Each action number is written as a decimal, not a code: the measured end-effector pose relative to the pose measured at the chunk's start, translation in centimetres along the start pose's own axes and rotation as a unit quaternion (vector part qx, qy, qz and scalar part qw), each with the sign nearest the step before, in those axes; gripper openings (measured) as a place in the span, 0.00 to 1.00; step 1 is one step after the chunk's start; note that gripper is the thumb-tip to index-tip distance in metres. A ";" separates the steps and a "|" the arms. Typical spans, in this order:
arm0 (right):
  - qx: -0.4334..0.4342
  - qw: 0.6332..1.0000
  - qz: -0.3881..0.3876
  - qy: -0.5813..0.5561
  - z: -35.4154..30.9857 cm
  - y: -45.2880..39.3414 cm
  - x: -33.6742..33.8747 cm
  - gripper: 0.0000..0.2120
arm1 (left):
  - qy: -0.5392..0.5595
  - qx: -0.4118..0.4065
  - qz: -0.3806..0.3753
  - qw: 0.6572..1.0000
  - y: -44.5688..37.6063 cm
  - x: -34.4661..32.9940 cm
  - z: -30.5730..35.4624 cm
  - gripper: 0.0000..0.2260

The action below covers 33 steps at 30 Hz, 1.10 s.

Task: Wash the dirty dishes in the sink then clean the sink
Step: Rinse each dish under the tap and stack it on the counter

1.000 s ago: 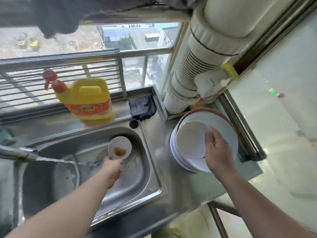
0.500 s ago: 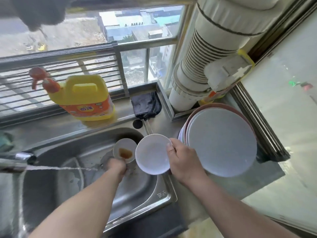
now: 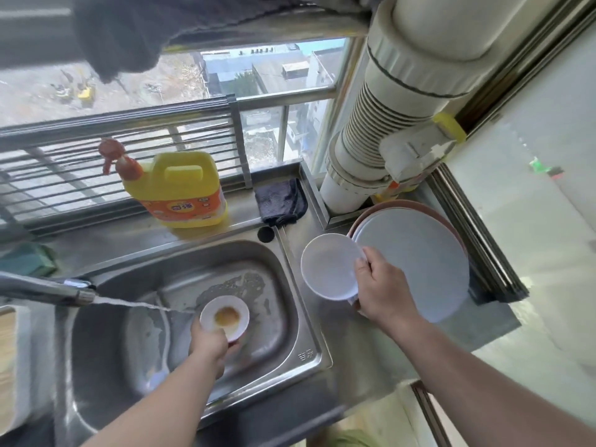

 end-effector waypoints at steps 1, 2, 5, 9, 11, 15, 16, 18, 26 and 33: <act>-0.002 1.000 -0.002 0.001 0.2 0.1 0.1 0.10 | 0.011 0.008 0.001 1.000 0.0 0.3 -0.1 0.31; -0.003 1.000 -0.008 0.001 0.2 0.2 -0.1 0.10 | 0.014 0.012 0.003 1.000 0.0 0.6 -0.2 0.32; 0.007 1.000 -0.013 0.005 -0.2 0.4 -1.1 0.10 | 0.001 0.013 0.007 1.000 0.3 0.9 -0.4 0.36; -0.019 1.000 0.013 -0.009 1.0 0.3 -0.3 0.11 | -0.025 -0.002 0.015 1.000 2.0 0.5 -0.1 0.34; -0.018 0.999 0.039 0.008 1.7 0.1 0.8 0.11 | -0.009 -0.002 0.029 1.000 3.2 0.2 0.5 0.29; -0.085 0.991 0.102 -0.024 3.8 -0.2 3.5 0.10 | 0.009 0.026 0.042 0.999 4.5 -0.7 1.4 0.21; -0.109 0.987 0.117 -0.034 4.5 -0.3 4.0 0.13 | -0.017 0.018 0.036 0.999 4.5 -0.9 1.4 0.23; -0.153 0.978 0.126 -0.058 6.1 -0.4 4.6 0.18 | -0.109 -0.017 0.006 0.994 4.6 -1.5 1.4 0.30; -0.197 0.963 0.182 -0.012 6.7 0.5 5.5 0.25 | -0.174 -0.023 -0.119 0.977 4.4 -3.6 1.9 0.35; 0.183 0.979 0.081 0.025 -2.6 3.1 -3.1 0.12 | -0.274 -0.056 -0.011 0.960 1.9 -3.1 1.2 0.31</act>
Point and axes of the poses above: each hand's wrist, its own y-axis away from the middle knuckle, its own x-axis out of the back of the hand, z = x × y, the point moved 1 cm from there along -y, towards the middle knuckle, and after that the axes turned 1 degree about x, right-handed, at the moved point
